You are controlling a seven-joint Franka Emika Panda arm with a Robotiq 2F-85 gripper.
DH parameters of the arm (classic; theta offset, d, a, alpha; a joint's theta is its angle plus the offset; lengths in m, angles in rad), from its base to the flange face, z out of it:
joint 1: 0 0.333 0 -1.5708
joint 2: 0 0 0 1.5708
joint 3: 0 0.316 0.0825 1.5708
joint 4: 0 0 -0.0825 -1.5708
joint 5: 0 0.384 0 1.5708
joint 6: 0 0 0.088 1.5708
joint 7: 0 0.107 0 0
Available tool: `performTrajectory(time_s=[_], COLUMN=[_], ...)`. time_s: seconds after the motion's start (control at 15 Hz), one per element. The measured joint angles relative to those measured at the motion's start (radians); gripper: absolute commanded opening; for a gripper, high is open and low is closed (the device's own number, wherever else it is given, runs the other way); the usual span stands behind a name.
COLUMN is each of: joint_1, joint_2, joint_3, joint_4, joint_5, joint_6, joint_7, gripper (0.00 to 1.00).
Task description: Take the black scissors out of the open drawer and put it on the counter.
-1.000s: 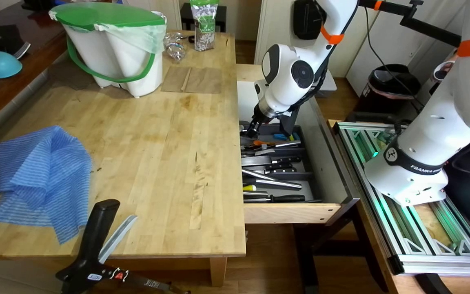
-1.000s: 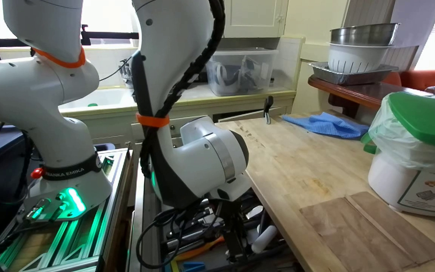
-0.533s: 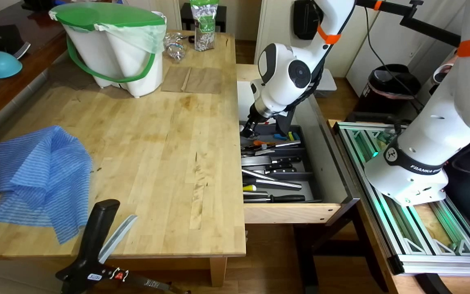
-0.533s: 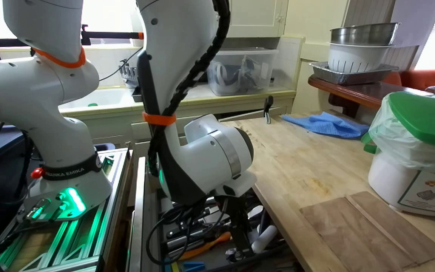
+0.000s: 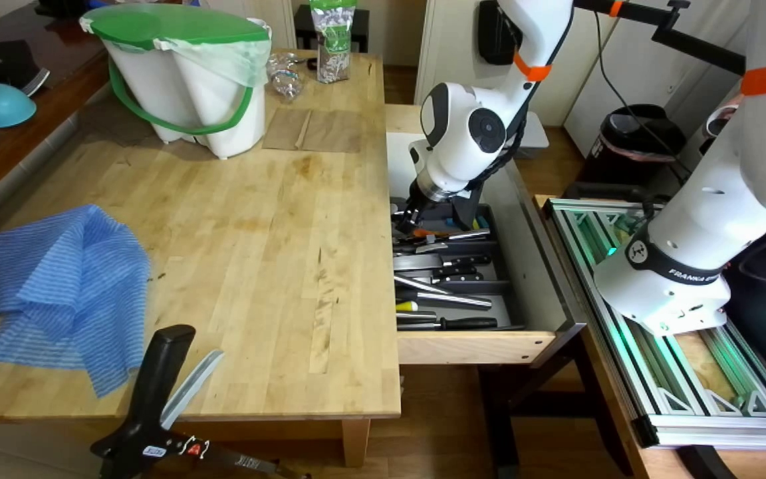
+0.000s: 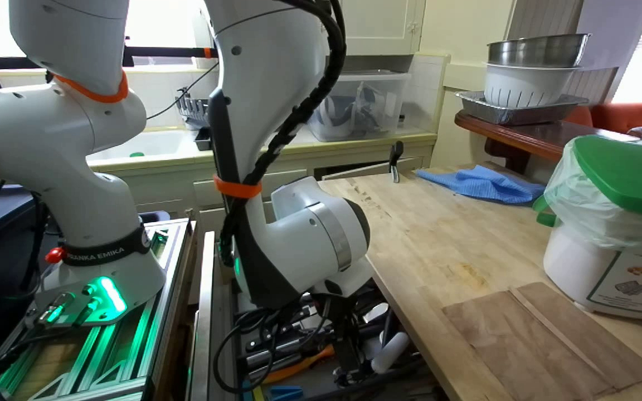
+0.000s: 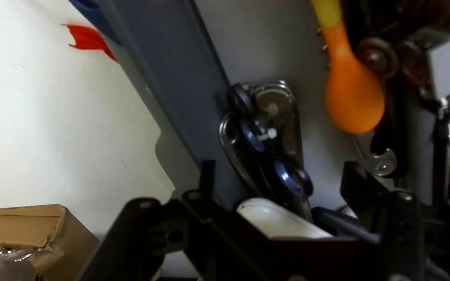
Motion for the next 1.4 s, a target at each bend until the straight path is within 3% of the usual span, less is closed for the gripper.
performTrajectory(time_s=[0.07,0.47,0.6,0.73,1.07,1.4], joint_1=[0.000,0.005,0.007,0.011,0.036,0.110], joint_2=[0.003,0.008,0.007,0.007,-0.010,-0.039], joint_3=[0.000,-0.006,-0.007,-0.007,-0.021,-0.097], joint_4=[0.000,0.001,0.004,0.005,0.004,-0.031], joint_5=[0.000,0.005,0.007,0.009,0.050,0.249], joint_6=[0.000,0.000,0.000,0.000,0.016,0.087], joint_7=[0.000,-0.013,-0.018,-0.027,-0.106,-0.295], gripper=[0.62,0.36,0.12,0.00,0.02,0.02])
